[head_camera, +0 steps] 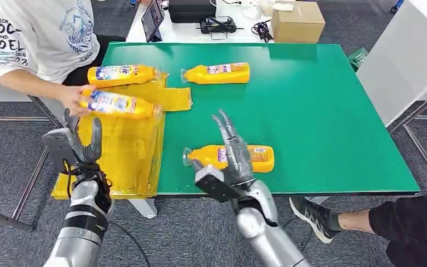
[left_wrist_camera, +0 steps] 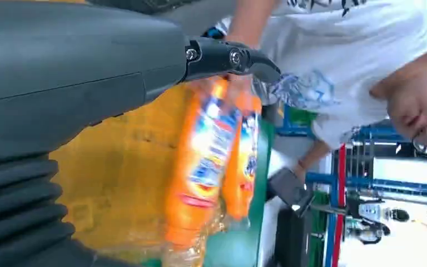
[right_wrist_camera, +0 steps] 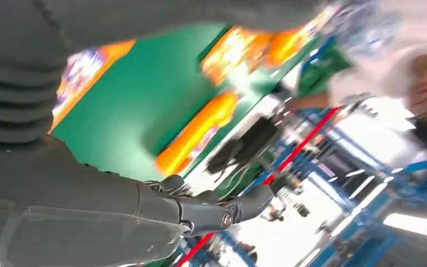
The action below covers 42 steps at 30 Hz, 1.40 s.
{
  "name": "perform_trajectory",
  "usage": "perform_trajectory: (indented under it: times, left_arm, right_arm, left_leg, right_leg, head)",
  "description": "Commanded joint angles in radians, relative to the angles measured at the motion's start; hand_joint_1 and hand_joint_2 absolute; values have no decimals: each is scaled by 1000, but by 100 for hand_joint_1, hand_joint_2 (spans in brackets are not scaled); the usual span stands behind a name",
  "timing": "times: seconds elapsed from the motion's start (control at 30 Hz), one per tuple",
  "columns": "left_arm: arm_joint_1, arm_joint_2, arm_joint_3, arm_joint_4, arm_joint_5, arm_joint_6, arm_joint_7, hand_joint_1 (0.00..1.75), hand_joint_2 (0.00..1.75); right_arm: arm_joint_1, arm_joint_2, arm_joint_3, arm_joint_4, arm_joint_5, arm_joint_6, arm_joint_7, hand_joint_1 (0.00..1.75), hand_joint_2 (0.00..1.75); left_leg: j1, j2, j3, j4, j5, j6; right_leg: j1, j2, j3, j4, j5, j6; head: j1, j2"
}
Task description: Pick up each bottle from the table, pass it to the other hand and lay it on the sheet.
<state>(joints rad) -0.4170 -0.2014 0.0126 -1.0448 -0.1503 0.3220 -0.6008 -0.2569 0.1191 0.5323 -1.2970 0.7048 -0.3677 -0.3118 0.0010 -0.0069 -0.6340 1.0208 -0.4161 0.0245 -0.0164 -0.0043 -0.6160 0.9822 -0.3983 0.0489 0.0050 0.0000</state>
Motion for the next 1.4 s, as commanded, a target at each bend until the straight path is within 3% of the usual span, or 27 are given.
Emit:
perform_trajectory:
  times: [0.03,0.23,0.47,0.83,1.13,1.17,1.4]
  left_arm:
    - [36,23,57,-58,-7,25,-6,0,175]
    - [61,29,31,-35,-33,-18,3,0,175]
    - [6,15,-23,81,-83,-28,-3,0,175]
    - [-31,6,-50,132,-94,-41,-7,0,175]
    - [-21,5,-60,121,-91,-59,-2,0,175]
    - [-21,5,-60,121,-91,-59,-2,0,175]
    - [-9,7,-66,108,-88,-69,6,0,175]
  right_arm:
    - [-97,-84,-135,129,52,38,60,0,175]
    - [-248,-105,-146,430,65,217,140,0,175]
    - [-385,-38,-68,697,36,354,101,0,175]
    - [-493,-23,41,801,16,419,94,0,175]
    - [-543,-72,96,821,27,493,96,0,175]
    - [-543,-72,96,821,27,493,96,0,175]
    - [-568,-126,183,797,32,558,94,0,175]
  left_leg:
    - [0,1,3,-1,-1,-1]
    - [1,4,9,-1,-2,-1]
    - [0,2,6,-1,-1,-1]
    - [0,1,2,0,0,0]
    - [0,-1,3,0,0,0]
    - [1,0,8,1,-3,-1]
    - [0,-1,4,1,-1,-1]
  right_leg:
    - [0,1,3,-1,0,-1]
    - [1,4,7,-1,-1,-2]
    - [1,2,5,0,-1,-2]
    - [0,1,2,1,0,-1]
    - [1,-1,3,1,-1,-1]
    - [1,-1,8,2,-4,-3]
    - [1,-1,3,1,-1,-1]
  head:
    - [0,0]
    - [0,0]
    - [0,0]
    - [0,0]
    - [-1,0]
    - [0,0]
    - [-1,0]
